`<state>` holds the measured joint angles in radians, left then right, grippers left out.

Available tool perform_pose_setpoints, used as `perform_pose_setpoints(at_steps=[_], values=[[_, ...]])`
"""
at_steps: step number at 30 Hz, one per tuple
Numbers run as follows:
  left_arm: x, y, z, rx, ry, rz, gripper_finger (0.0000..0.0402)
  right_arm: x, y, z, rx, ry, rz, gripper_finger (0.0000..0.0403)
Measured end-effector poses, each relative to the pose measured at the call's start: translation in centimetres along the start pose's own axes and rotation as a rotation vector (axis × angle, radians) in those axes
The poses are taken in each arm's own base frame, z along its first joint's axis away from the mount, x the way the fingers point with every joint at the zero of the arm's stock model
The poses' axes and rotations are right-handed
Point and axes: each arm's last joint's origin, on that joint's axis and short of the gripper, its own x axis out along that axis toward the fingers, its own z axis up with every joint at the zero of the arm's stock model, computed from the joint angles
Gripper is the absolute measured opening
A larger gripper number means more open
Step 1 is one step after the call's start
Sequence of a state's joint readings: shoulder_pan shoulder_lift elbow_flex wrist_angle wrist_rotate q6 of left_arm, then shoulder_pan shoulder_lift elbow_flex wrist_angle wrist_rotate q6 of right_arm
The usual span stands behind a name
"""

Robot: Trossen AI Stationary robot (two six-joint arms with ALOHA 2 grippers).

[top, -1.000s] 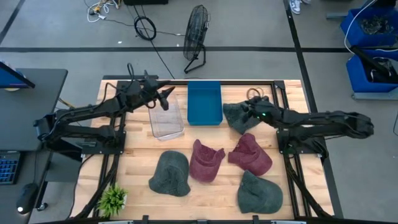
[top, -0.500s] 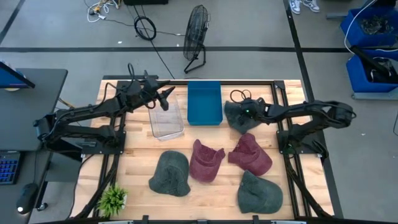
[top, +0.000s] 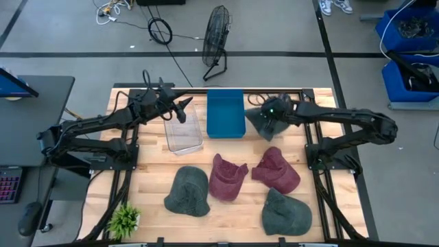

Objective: Pick & Place hat
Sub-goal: Put the top gray cap into the blue bin

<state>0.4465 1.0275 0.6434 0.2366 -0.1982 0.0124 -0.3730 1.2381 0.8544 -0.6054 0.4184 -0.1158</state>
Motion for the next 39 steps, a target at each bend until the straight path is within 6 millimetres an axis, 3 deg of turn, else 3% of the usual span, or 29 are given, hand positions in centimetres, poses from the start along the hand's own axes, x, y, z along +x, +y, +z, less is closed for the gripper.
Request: perform_pose_setpoints(at_steps=[5, 8, 10, 16, 21, 25, 31, 35, 39], values=[[0.0, 0.0, 0.0, 0.0, 0.0, 0.0, 0.0177, -3.3, -0.8, 4.5, -0.544, -0.182, -0.07, 0.0006], [0.0, 0.0, 0.0, 0.0, 0.0, -0.001, 0.0177, -3.2, -0.3, 6.5, -0.812, -0.395, -0.043, 0.0005], [0.0, 0.0, 0.0, 0.0, -0.001, -0.001, 0.0177, -2.5, 0.2, 7.6, -0.894, -0.538, 0.01, 0.0004], [0.0, 0.0, 0.0, 0.0, -0.001, -0.002, 0.0177, 2.6, 2.9, 9.4, -0.963, -0.669, 0.143, 0.0003], [0.0, 0.0, 0.0, 0.0, -0.001, -0.002, 0.0177, 7.6, 4.6, 10.0, -1.05, -0.636, 0.046, 0.0003], [0.0, 0.0, -0.1, 0.001, 0.006, -0.002, 0.0177, 9.9, 4.7, 10.2, -1.074, -0.562, -0.001, 0.0005], [0.0, 0.0, -0.3, 0.007, 0.035, -0.002, 0.0177, 10.8, 4.0, 10.1, -1.08, -0.493, -0.035, 0.0007], [0.0, 0.0, -0.3, 0.008, 0.035, -0.002, 0.0177, 9.6, 3.5, 11.0, -1.152, -0.551, -0.152, 0.0008], [0.0, 0.0, -0.3, 0.008, 0.035, -0.002, 0.0177, 8.4, 3.1, 11.9, -1.032, -0.697, -0.133, 0.0008]])
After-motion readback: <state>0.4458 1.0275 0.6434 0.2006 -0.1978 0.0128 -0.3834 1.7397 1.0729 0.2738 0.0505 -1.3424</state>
